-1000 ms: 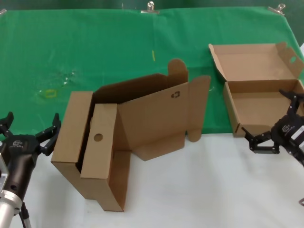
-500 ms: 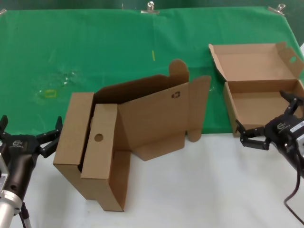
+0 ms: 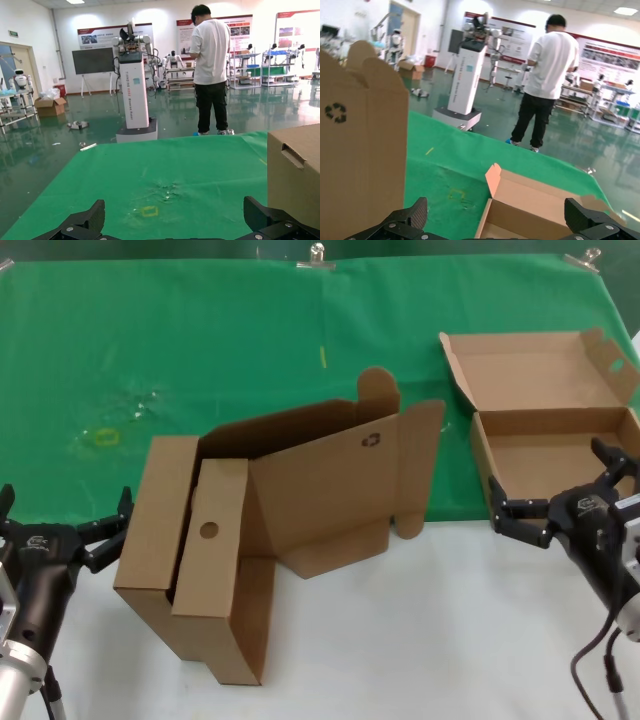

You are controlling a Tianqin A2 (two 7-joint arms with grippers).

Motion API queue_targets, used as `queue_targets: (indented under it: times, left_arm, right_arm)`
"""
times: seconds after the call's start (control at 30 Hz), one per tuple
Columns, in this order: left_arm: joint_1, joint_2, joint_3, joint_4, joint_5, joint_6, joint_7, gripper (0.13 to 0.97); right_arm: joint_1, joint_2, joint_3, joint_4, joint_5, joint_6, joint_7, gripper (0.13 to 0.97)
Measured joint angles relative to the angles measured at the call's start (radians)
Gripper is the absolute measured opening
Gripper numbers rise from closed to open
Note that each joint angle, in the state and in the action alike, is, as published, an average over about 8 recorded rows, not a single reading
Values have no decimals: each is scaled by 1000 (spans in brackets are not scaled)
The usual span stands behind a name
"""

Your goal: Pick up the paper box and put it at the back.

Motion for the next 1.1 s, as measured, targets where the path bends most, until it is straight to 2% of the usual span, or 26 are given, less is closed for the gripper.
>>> queue_targets:
  times: [0.4,1.1]
  left_arm:
    - [0,0,0,0,0,0,0,966]
    - [0,0,0,0,0,0,0,966]
  right_arm:
    - [-9,-66,-11,12,14,78,80,966]
    - [-9,-70,-12,12,15,82,84,966]
